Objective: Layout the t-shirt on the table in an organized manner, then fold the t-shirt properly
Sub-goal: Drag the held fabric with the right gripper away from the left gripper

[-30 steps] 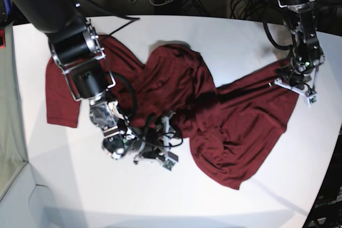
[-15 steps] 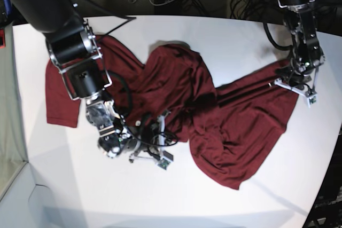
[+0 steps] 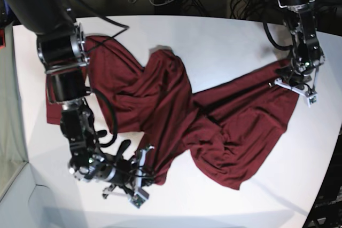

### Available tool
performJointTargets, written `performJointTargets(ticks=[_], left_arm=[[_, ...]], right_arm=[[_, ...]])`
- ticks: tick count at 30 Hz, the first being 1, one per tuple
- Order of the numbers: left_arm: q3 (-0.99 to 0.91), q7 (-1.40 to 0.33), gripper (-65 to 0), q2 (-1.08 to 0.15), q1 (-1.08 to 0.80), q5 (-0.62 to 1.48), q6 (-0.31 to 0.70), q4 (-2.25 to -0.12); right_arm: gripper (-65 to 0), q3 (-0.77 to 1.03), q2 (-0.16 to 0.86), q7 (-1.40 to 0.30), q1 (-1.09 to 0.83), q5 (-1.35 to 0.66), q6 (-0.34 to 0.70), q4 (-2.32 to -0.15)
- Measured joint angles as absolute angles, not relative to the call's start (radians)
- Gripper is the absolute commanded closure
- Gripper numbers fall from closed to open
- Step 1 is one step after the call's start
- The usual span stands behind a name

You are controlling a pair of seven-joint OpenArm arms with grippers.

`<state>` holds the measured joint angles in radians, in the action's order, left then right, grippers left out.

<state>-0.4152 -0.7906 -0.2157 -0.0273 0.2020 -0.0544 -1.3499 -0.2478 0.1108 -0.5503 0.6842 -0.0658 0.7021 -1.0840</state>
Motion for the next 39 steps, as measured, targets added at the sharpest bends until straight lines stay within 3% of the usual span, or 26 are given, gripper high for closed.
performJointTargets(ticks=[4, 8, 17, 24, 27, 30, 33, 39], left_arm=[[-0.415, -0.788, 0.0, -0.216, -0.03, 0.206, -0.055, -1.35], [-0.415, -0.784, 0.0, -0.216, -0.03, 0.205, -0.055, -1.35], [-0.417, -0.777, 0.0, -0.216, -0.05, 0.206, -0.055, -1.362], [-0.417, -0.768, 0.0, -0.218, -0.057, 0.209, -0.055, -1.362], [-0.417, -0.773, 0.0, -0.218, -0.058, 0.209, -0.055, -1.364], [-0.417, -0.773, 0.0, -0.218, -0.058, 0.21, -0.055, -1.364], [-0.417, -0.772, 0.0, -0.218, -0.058, 0.209, -0.055, -1.364], [-0.417, -0.773, 0.0, -0.218, -0.057, 0.209, -0.055, -1.364]], right_arm=[[0.0, -0.191, 0.108, -0.544, 0.735, -0.061, 0.702, -1.073], [0.0, -0.112, 0.109, -0.479, 0.824, -0.059, 0.612, -1.005], [0.0, -0.071, 0.126, -0.196, 1.084, -0.06, 0.463, -0.629], [-7.8, -0.071, 0.098, -0.073, 1.224, -0.06, 0.406, -0.439], [-18.2, -0.124, 0.066, -0.06, 1.246, -0.069, 0.406, -0.436], [-28.8, -0.289, 0.054, -0.058, 1.238, -0.066, 0.427, -0.436], [-29.8, -0.404, 0.044, -0.064, 1.19, -0.065, 0.448, -0.435], [-29.7, -0.399, 0.057, -0.106, 1.097, -0.067, 0.448, -0.49]])
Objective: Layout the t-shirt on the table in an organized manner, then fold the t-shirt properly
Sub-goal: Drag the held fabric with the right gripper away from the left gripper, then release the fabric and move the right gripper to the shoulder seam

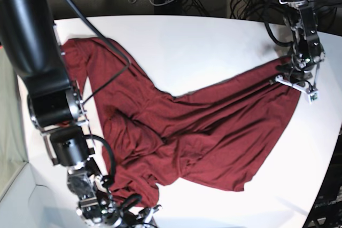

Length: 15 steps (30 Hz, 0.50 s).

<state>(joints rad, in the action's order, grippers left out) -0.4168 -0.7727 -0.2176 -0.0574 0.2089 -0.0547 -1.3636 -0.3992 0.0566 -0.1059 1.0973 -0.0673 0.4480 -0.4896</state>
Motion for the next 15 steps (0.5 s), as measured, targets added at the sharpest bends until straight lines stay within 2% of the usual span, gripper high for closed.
performJointTargets(ticks=[6, 12, 15], left_arm=[[-0.415, -0.776, 0.0, -0.218, -0.055, 0.206, -0.055, -1.364], [-0.412, -0.787, 0.0, -0.218, -0.049, 0.198, -0.057, -1.363], [-0.411, -0.795, 0.0, -0.217, -0.041, 0.197, -0.057, -1.363]], right_arm=[[-29.7, -0.377, 0.17, -0.321, 0.929, -0.075, 0.446, -0.751], [-29.3, -0.361, 0.281, -0.458, 0.537, -0.066, 0.445, -1.166], [-24.8, -0.255, 0.273, -0.474, 0.369, -0.074, 0.448, -1.36]])
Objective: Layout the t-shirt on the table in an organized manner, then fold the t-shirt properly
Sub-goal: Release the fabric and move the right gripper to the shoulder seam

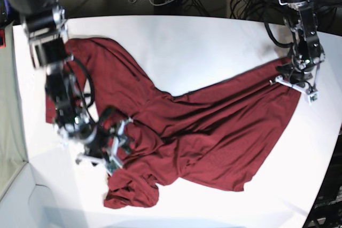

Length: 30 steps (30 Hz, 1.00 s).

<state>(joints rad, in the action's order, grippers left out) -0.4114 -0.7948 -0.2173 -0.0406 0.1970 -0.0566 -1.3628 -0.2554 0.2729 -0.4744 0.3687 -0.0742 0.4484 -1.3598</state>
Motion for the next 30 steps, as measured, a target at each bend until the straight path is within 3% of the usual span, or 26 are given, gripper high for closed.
performJointTargets(ticks=[6, 19, 30], left_arm=[[-0.414, -0.818, 0.0, -0.215, -0.019, 0.184, -0.06, -1.357], [-0.414, -0.831, 0.0, -0.216, -0.005, 0.184, -0.061, -1.353], [-0.414, -0.839, 0.0, -0.215, 0.006, 0.183, -0.062, -1.349]], right_arm=[[-0.2, -0.067, 0.2, -0.518, 0.145, -0.073, 0.443, -1.555], [0.0, 0.083, 0.152, -0.522, -0.055, -0.066, 0.445, -1.46], [0.0, 0.095, 0.186, -0.387, -0.228, -0.115, 0.44, -1.492]])
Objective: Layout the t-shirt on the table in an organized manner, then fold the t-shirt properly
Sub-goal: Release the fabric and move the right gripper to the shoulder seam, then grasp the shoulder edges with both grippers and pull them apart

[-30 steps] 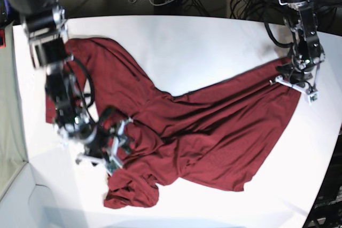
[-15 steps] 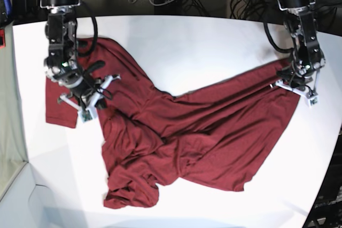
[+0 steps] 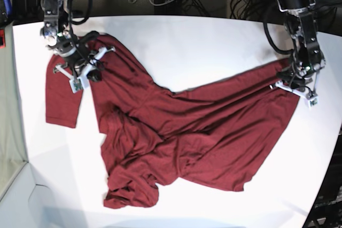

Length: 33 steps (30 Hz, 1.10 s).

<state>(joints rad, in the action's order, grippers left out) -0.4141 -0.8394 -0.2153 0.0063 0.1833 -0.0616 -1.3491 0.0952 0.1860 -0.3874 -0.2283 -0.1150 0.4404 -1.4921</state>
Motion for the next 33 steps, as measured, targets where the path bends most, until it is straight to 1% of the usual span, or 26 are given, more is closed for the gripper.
performJointTargets(ticks=[3, 5, 8, 13, 18, 22, 25, 29, 33], left_arm=[[-0.414, -0.839, 0.0, -0.215, 0.007, 0.184, -0.062, -1.349], [-0.403, -0.846, 0.0, -0.215, 0.017, 0.182, -0.064, -1.348], [-0.369, -0.847, 0.0, -0.212, 0.026, 0.176, -0.072, -1.347], [-0.307, -0.837, 0.0, -0.213, 0.029, 0.173, -0.072, -1.348], [-0.266, -0.83, 0.0, -0.213, 0.031, 0.172, -0.072, -1.35], [-0.257, -0.885, 0.0, -0.202, 0.013, 0.185, -0.071, -1.416], [-0.25, -0.919, 0.0, -0.196, -0.034, 0.196, -0.065, -1.507], [-0.256, -0.916, 0.0, -0.2, -0.072, 0.192, -0.064, -1.684], [-0.257, -0.909, 0.0, -0.205, -0.095, 0.195, -0.06, -1.792]], right_arm=[[0.0, 0.096, 0.195, -0.373, -0.285, -0.128, 0.441, -1.523], [0.0, 0.094, 0.216, -0.374, -0.355, -0.137, 0.445, -1.573], [0.0, 0.098, 0.219, -0.379, -0.451, -0.133, 0.442, -1.645], [0.0, 0.093, 0.219, -0.411, -0.532, -0.112, 0.444, -1.715], [0.0, 0.091, 0.241, -0.403, -0.572, -0.113, 0.444, -1.728], [0.0, 0.094, 0.255, -0.419, -0.638, -0.11, 0.444, -1.773], [0.0, 0.1, 0.253, -0.476, -0.675, -0.099, 0.445, -1.828], [0.0, 0.197, 0.214, -0.535, -0.645, -0.069, 0.447, -1.893], [0.0, 0.265, 0.164, -0.526, -0.49, -0.076, 0.451, -1.918]])
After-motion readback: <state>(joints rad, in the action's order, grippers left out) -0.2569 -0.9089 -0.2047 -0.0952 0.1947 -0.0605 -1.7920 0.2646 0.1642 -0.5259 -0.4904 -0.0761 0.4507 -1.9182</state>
